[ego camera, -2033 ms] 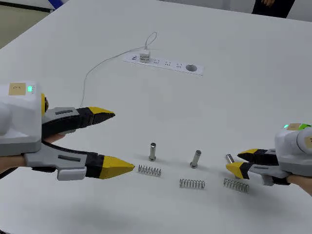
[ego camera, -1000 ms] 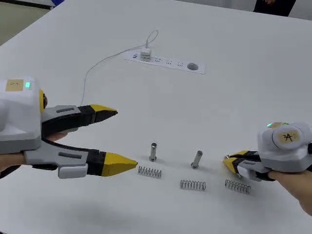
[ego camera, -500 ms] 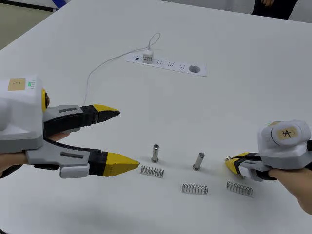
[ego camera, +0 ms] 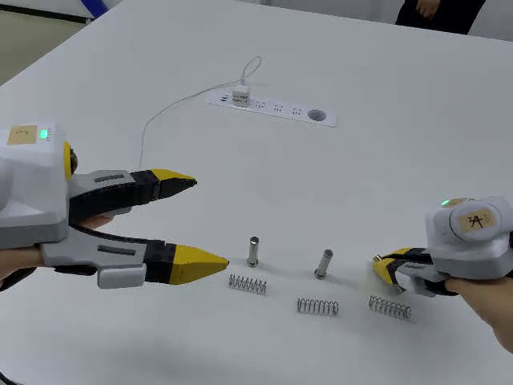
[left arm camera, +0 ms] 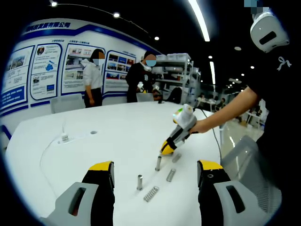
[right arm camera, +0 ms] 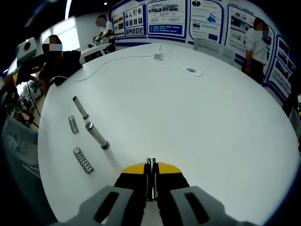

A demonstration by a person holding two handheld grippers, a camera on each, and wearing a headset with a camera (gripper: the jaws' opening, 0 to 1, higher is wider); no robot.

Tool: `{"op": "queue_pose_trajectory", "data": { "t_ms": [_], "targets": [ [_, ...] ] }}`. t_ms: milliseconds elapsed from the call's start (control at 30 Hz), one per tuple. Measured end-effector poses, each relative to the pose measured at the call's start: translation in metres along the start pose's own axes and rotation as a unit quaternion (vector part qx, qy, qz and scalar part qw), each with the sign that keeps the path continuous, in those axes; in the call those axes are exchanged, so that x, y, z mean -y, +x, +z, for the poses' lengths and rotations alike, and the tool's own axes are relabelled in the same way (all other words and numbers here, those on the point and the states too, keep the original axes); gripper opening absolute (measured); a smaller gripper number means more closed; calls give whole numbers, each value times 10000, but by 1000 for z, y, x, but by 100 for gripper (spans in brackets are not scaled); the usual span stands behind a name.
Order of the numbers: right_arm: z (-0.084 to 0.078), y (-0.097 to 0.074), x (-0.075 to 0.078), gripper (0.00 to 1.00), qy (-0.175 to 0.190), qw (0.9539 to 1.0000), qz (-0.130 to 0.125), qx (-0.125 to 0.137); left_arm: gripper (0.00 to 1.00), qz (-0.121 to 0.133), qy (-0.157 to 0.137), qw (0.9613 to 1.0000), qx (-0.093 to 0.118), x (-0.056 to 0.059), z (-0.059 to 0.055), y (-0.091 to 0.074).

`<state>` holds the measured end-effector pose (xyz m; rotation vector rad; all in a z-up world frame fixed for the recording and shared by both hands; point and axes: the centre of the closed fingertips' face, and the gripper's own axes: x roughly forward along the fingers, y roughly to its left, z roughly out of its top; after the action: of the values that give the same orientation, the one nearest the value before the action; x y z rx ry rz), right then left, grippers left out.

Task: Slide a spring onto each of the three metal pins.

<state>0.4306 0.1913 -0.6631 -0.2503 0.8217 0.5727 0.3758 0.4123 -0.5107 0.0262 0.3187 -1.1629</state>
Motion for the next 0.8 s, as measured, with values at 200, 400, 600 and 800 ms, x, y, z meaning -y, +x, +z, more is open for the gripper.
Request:
{"op": "queue_pose_trajectory", "data": {
  "t_ms": [200, 400, 600, 800],
  "targets": [
    [3, -6, 1, 7, 30, 9999, -35, 124, 74, -2, -3, 10000, -9, 2, 0, 0],
    [6, -9, 1, 7, -47, 9997, -75, 241, 74, 32, 8, 10000, 16, 2, 2, -2],
    [9, -14, -3, 7, -67, 9994, -62, 341, 74, 39, 15, 10000, 11, 3, 2, -3],
    [11, -15, -1, 7, -86, 9990, -64, 435, 74, 40, 18, 10000, 12, 4, 2, -3]
  ]
}}
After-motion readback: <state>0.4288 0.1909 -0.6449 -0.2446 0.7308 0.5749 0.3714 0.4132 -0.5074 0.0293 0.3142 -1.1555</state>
